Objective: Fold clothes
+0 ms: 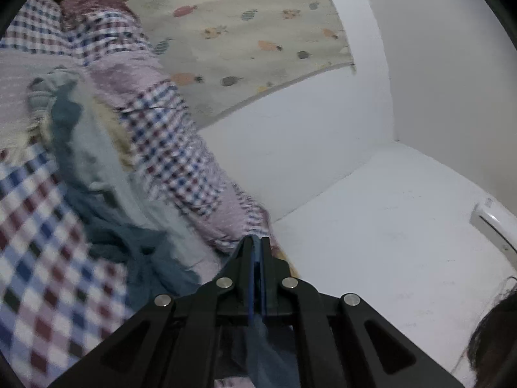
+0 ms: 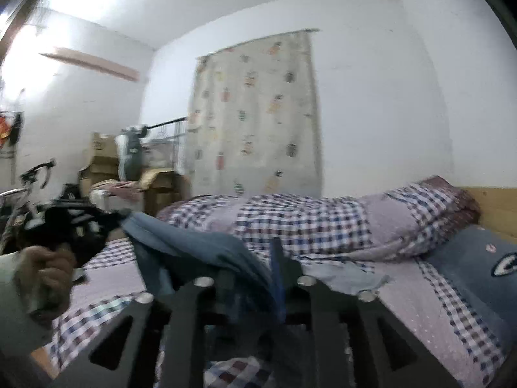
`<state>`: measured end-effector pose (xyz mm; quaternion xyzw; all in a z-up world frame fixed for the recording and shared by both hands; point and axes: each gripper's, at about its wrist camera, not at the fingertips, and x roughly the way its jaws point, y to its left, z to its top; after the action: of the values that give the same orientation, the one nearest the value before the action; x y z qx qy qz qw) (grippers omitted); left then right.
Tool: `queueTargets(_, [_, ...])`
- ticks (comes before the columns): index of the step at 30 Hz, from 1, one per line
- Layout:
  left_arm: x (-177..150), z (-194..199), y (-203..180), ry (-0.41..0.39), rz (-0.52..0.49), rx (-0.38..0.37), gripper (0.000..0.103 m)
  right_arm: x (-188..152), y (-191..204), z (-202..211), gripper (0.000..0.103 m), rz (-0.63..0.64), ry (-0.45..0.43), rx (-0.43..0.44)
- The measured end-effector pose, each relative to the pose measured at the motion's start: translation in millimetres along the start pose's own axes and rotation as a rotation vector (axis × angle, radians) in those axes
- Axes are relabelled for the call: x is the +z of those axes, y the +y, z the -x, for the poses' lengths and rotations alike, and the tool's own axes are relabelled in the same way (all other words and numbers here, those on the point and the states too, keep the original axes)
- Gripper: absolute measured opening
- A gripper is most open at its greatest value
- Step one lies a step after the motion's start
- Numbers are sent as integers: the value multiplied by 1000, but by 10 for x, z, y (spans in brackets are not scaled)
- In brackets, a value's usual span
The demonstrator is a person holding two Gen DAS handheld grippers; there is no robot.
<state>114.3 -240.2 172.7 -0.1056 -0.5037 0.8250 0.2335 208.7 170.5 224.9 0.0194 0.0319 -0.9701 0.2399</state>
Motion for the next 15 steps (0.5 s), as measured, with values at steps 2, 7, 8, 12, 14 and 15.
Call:
queueTargets(2, [-56, 107, 106, 10, 13, 36, 1, -47, 70, 77, 51, 24, 22, 57])
queueTargets(7, [-189, 517, 338, -13, 38, 136, 1, -292, 323, 130, 54, 135, 232, 274])
queueTargets(8, [-196, 626, 371, -25, 39, 157, 1, -365, 374, 127, 54, 164, 289, 320])
queueTargets(12, [-212, 1023, 540, -79, 47, 257, 1, -668, 430, 188, 54, 193, 463, 367])
queueTargets(14, [-206, 1191, 629, -115, 54, 311, 1, -799, 396, 221, 54, 169, 511, 347])
queueTargets(15, [-196, 1250, 664, -131, 53, 334, 1, -861, 351, 228, 54, 136, 514, 320])
